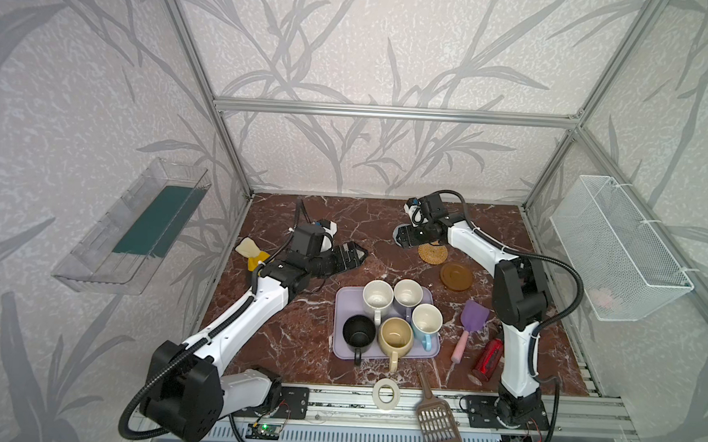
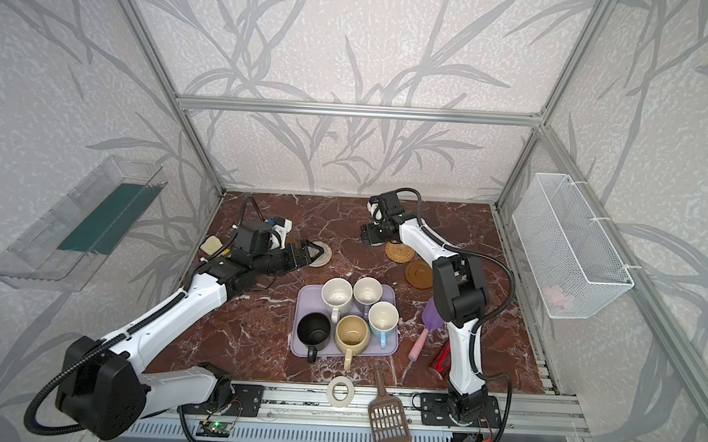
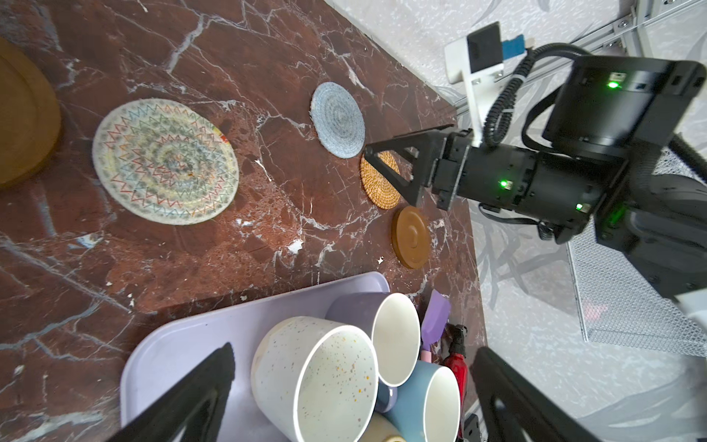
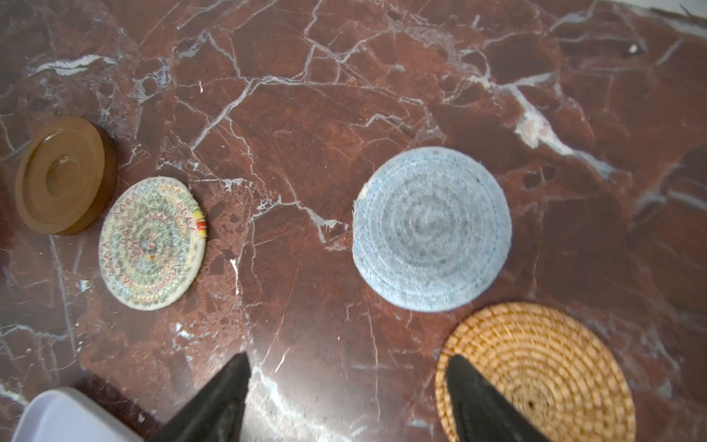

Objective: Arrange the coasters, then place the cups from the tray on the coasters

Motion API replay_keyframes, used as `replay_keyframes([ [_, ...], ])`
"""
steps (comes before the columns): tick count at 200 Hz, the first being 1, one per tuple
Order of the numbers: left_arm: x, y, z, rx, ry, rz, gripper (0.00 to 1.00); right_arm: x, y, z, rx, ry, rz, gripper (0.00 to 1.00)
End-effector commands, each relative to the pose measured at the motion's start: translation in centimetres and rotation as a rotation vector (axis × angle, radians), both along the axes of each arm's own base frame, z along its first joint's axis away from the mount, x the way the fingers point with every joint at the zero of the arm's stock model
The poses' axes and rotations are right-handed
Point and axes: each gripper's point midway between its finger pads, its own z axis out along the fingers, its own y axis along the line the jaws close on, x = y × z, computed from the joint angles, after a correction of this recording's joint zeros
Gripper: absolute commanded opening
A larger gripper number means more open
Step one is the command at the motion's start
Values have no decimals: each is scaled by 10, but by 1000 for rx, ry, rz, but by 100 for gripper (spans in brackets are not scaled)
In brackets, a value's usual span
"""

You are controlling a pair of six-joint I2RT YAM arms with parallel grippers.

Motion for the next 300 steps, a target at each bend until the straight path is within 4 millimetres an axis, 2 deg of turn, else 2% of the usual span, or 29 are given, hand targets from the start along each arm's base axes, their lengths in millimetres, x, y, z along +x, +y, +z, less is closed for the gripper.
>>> replay_keyframes([
  [1, 7, 1, 7, -22, -31, 22, 99, 8, 9, -10, -1, 29, 31, 74],
  [31, 13, 6, -2, -9, -27, 70, 99, 25, 13, -29, -19, 44, 20, 69],
  [49, 21, 5, 2, -44, -58, 96, 99, 31, 11, -43, -57, 70, -3, 68],
  [81, 33, -4, 0, -51, -40, 74, 99, 37, 17, -57, -79, 82, 8, 66],
  [92, 35, -7, -3, -50, -32, 63, 99, 38, 19, -62, -81, 88, 18, 61],
  [119, 38, -5, -8, -23, -29, 63, 99, 38, 21, -68, -95, 127, -2, 58],
  [181, 33, 0, -12, 0, -18, 73, 99, 13, 38, -87, -139, 203, 62, 51],
  [209, 32, 12, -14, 50, -15, 117, 99, -3, 47, -90, -122, 241, 100, 45],
  [239, 32, 13, -10, 45, -22, 124, 99, -22, 57, -92, -117, 273, 141, 41],
  [265, 30, 17, -13, 53, -5, 148, 99, -32, 56, -92, -124, 283, 130, 40],
  [300, 33, 17, -7, 44, -14, 156, 99, -54, 58, -95, -96, 332, 150, 39],
])
